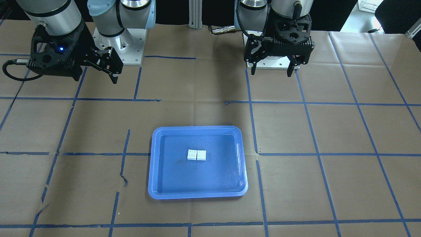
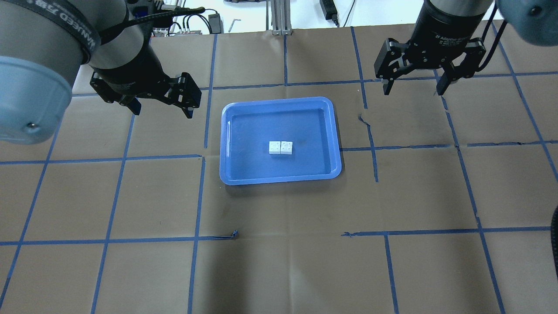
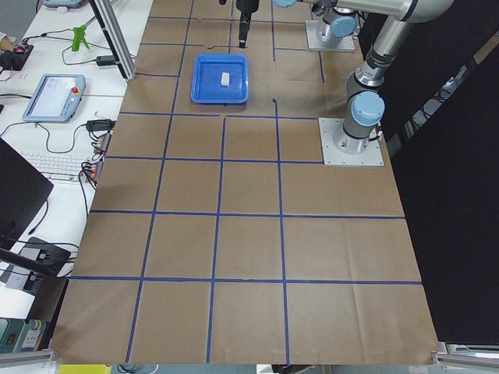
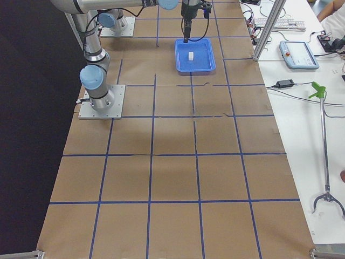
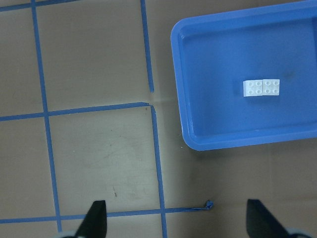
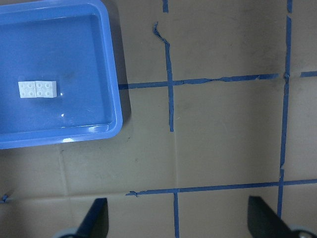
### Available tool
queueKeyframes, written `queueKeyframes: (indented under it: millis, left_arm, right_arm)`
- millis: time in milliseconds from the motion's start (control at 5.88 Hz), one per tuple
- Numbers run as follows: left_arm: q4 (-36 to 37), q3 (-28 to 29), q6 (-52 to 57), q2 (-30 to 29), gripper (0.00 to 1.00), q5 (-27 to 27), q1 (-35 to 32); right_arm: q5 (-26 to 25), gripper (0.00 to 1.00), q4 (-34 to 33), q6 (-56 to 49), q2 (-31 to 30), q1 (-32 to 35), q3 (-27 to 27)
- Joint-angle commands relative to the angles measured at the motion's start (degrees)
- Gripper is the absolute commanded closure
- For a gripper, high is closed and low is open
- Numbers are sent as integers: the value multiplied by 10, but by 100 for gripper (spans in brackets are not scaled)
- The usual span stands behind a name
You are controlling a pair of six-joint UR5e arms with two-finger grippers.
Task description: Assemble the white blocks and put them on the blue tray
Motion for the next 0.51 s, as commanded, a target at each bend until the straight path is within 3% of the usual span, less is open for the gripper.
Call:
queueKeyframes:
  millis: [0,340]
  left_arm:
    - [6,-1,-1,-1,1,0,2]
    - [1,0,-1,3,1,1,1]
  right_arm:
    - [-1,0,-2,1,-1,1,0]
    - [-1,0,-1,2,-2,0,1]
